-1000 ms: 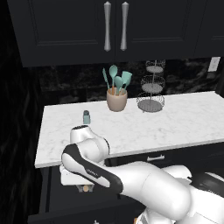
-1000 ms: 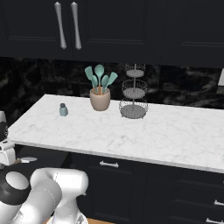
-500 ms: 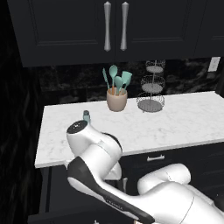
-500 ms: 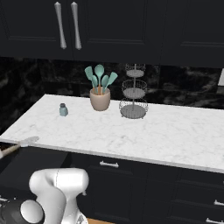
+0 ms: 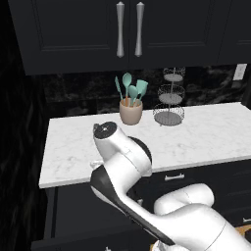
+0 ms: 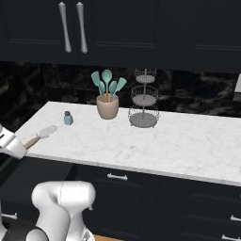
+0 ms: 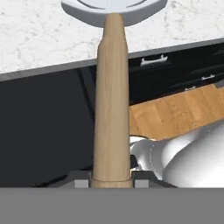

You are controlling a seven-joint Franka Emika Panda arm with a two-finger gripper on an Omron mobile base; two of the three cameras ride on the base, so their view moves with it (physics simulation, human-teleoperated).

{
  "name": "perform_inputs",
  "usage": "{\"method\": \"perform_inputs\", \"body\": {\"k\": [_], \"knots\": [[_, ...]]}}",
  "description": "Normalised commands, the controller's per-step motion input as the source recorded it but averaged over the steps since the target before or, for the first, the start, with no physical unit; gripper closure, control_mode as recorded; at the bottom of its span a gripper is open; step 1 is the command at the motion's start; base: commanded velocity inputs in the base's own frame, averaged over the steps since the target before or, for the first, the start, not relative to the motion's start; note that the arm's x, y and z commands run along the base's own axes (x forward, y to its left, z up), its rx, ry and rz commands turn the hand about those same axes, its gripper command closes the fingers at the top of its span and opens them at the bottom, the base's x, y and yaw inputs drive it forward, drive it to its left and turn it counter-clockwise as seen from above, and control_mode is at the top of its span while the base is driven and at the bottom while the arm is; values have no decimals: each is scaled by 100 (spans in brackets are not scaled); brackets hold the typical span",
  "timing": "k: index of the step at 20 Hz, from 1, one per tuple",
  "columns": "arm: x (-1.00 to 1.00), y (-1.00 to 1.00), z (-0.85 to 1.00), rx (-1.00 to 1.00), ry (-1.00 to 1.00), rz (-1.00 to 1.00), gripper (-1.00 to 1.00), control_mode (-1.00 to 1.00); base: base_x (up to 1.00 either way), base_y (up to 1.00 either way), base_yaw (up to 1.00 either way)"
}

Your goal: Pick the pizza cutter from the drawer and place it on the counter.

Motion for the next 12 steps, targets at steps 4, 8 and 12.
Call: {"method": "perform_inputs", "body": {"k": [4, 8, 12], "knots": [[94, -86, -9, 5, -1, 3, 100, -100, 0, 0, 0], [100, -64, -25, 7, 0, 1, 100, -100, 0, 0, 0], [100, -38, -22, 11, 4, 7, 100, -100, 0, 0, 0]]}}
